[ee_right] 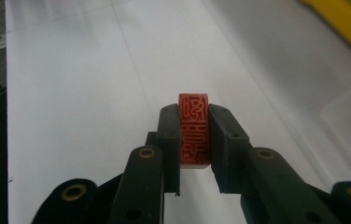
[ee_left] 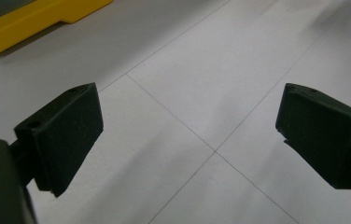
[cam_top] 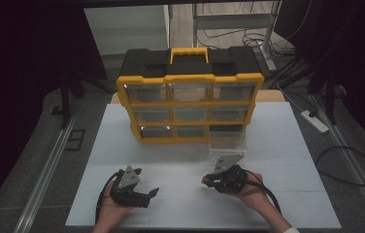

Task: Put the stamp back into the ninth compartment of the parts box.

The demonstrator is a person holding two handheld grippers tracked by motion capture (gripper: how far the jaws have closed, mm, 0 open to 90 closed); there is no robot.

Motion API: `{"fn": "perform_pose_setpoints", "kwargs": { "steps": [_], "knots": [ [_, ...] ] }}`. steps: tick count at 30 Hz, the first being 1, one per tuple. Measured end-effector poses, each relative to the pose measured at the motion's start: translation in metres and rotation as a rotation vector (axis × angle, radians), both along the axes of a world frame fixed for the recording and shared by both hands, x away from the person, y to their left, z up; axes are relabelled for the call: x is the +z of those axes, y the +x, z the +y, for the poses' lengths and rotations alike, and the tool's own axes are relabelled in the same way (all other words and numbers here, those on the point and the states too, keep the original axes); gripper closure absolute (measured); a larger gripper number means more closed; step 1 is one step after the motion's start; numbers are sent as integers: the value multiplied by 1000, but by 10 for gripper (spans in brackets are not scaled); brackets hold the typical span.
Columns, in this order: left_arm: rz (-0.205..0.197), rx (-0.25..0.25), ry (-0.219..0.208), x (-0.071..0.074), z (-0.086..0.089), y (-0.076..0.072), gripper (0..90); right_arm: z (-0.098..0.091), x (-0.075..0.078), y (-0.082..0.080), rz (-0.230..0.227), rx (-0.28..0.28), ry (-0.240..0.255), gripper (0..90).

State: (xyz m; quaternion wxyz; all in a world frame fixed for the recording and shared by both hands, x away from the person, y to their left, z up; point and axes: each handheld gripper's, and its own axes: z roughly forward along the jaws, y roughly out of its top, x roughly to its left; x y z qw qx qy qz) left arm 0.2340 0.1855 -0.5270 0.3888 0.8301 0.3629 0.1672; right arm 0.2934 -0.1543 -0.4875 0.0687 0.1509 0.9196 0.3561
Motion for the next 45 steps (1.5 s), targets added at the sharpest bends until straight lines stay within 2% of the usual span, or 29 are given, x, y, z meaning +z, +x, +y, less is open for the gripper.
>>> {"fn": "perform_pose_setpoints", "kwargs": {
  "steps": [2,6,14,19,21,22,37,45],
  "knots": [
    [0,0,0,0,0,0,74,0,1,0,-7,-2,6,756],
    [-1,1,0,0,0,0,74,-4,8,0,-27,-23,60,757],
    [-2,2,2,0,0,0,75,-10,16,-1,-63,-53,125,756],
    [-2,3,-1,0,0,0,75,-15,20,1,-62,-75,179,756],
    [-1,1,0,0,0,0,75,-16,21,1,-66,-81,183,756],
    [-1,1,1,0,0,0,75,-18,23,1,-70,-87,205,756],
    [-7,4,-2,0,0,0,75,-23,36,1,-98,-95,238,755],
    [-12,5,-3,1,0,0,75,-25,50,4,-125,-108,271,755]
  ]
}}
